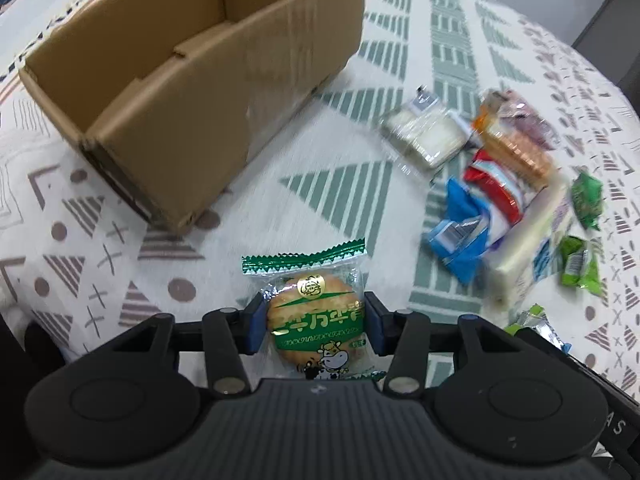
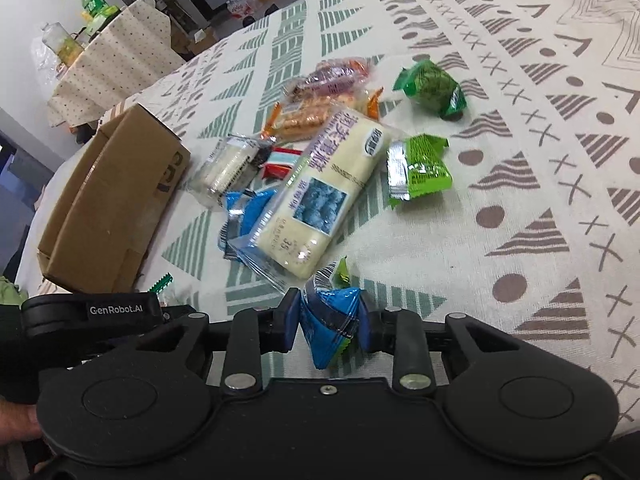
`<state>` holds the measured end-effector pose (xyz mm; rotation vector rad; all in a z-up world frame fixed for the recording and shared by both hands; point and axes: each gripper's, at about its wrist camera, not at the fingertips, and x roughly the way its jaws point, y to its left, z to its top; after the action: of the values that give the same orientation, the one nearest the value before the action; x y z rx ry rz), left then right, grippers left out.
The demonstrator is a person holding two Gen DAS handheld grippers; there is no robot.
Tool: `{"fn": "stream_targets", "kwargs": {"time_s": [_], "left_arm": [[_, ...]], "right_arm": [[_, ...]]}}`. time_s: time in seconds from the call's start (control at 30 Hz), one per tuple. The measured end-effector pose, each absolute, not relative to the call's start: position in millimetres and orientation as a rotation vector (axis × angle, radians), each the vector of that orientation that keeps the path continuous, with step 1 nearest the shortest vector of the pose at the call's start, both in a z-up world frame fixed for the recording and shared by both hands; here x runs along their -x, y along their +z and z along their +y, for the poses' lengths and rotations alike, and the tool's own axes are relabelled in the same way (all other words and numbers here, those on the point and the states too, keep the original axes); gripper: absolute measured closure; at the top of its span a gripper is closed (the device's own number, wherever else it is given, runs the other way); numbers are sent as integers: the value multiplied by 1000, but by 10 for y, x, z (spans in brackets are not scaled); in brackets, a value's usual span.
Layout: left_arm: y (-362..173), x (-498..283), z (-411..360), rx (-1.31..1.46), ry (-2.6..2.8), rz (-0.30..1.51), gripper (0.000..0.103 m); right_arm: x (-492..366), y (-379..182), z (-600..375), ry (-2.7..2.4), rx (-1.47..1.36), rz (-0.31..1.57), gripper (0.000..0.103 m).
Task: Organize snacks
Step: 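Close the left gripper on the green-wrapped biscuit while the right gripper lifts the blue candy, then carry both snacks over the cardboard box and open both grippers to drop them inside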
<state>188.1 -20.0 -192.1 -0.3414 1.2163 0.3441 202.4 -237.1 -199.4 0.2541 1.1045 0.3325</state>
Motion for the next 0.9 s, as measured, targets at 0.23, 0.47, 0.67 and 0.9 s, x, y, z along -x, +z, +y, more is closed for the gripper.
{"fn": "stream_targets", "kwargs": {"time_s": [0.23, 0.47, 0.67, 0.9], "left_arm": [[-1619, -1865, -139, 339, 294, 1170, 55], [-1271, -1866, 3, 340, 244, 1128, 55], [-989, -1842, 217, 342, 213, 1093, 55], [-812, -1780, 505, 358, 203, 1064, 55]], "right_arm": [[-2006, -1681, -2188, 343, -257, 1055, 75], [-2030, -1366, -1879, 364, -236, 1015, 75], [-2023, -1097, -1547, 390, -196, 989, 74], [-2065, -887, -1194, 414, -165, 957, 74]]}}
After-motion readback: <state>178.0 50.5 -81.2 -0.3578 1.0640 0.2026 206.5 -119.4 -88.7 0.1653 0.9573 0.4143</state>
